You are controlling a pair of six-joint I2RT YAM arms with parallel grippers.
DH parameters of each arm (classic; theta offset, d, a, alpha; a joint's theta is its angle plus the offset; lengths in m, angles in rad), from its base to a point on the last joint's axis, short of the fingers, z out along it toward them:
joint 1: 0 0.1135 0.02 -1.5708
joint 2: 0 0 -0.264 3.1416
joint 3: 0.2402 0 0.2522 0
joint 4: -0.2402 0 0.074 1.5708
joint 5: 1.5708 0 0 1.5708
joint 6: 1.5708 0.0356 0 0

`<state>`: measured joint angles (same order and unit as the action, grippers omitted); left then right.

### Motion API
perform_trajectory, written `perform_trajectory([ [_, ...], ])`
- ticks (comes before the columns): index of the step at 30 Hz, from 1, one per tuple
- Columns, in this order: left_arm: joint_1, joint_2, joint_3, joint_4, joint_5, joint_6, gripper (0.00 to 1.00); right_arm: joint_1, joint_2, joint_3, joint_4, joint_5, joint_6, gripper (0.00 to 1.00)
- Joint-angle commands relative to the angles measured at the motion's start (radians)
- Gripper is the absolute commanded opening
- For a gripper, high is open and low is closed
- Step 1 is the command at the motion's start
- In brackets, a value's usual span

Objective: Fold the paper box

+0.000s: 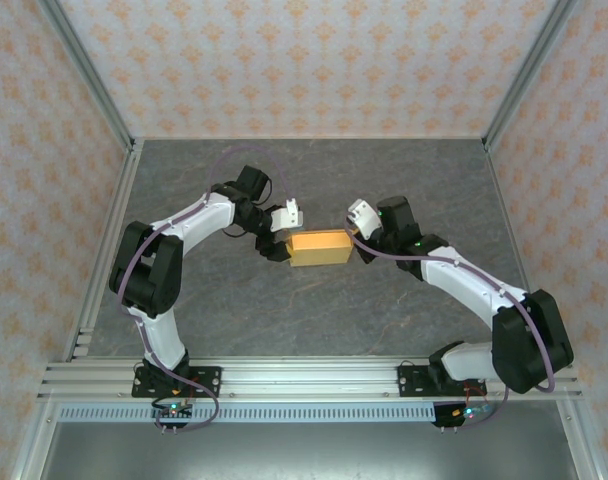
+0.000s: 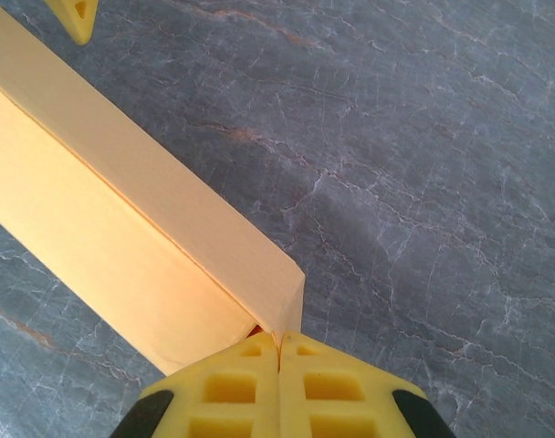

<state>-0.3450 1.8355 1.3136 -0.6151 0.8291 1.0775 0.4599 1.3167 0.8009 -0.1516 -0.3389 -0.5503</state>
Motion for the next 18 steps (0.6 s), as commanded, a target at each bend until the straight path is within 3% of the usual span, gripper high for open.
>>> perform_trajectory([
  [1,0.002,-0.027,-0.021,0.016,-0.007,0.021,0.8,0.007,0.002,0.025,-0.028,0.012,-0.002,0.0],
  [6,0.005,-0.051,-0.057,0.049,-0.004,0.029,0.96,0.006,0.0,0.025,-0.038,0.018,-0.003,0.0],
  [18,-0.007,-0.182,-0.16,0.135,-0.037,-0.038,0.99,0.02,-0.012,0.045,-0.068,0.044,0.03,0.0],
])
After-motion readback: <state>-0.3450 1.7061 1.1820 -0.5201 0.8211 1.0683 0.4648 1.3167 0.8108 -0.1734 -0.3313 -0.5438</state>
